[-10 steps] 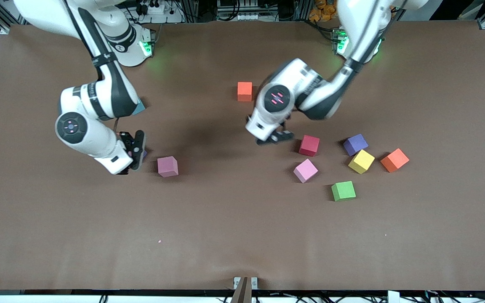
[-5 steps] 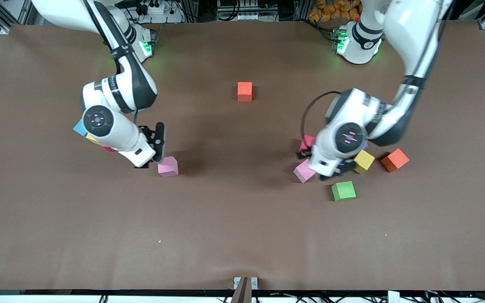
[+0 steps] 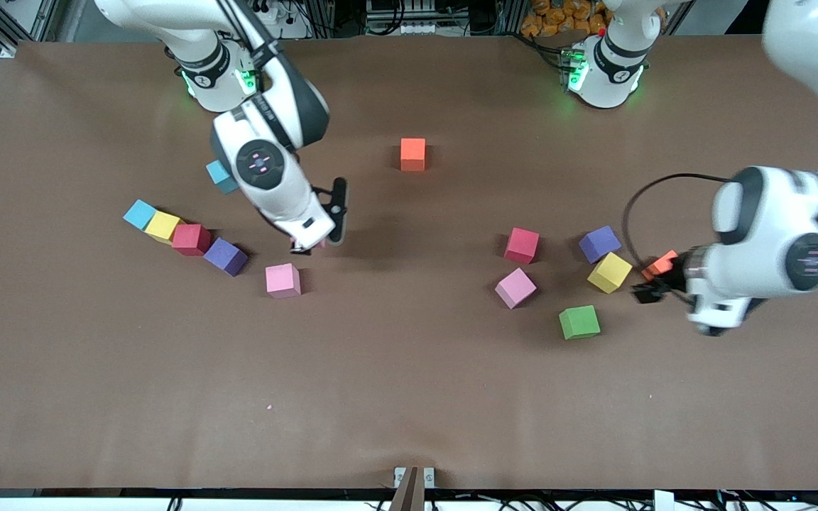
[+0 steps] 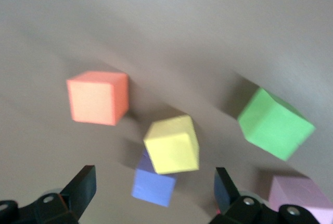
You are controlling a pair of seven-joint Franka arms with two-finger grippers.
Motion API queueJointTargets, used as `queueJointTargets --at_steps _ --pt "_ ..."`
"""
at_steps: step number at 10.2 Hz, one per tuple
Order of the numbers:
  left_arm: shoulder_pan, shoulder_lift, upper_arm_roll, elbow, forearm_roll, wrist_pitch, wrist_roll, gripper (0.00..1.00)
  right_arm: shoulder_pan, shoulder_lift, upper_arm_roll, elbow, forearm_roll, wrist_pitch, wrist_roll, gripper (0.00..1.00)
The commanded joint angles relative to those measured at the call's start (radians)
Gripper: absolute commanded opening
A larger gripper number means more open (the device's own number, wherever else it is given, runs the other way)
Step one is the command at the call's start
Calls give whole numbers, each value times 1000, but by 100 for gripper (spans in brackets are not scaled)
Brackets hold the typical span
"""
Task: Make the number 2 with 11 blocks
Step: 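Carry the pink block with the right gripper while the left gripper reaches orange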
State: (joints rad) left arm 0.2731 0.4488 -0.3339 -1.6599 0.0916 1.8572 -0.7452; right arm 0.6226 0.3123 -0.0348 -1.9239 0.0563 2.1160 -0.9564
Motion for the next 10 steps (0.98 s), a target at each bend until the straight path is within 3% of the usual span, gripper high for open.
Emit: queueJointTargets --at_steps 1,5,8,10 --pt "67 11 -7 -15 28 -13 -14 100 99 -16 -8 -29 -4 10 85 43" --pt "146 42 -4 -24 31 11 -34 100 248 -79 -4 -226 -4 180 200 43" --pt "166 54 -4 -76 31 36 -97 100 337 -110 6 -291 -3 191 352 42" --pt "178 50 -4 -127 30 81 -98 100 339 -111 39 -337 -3 254 354 42"
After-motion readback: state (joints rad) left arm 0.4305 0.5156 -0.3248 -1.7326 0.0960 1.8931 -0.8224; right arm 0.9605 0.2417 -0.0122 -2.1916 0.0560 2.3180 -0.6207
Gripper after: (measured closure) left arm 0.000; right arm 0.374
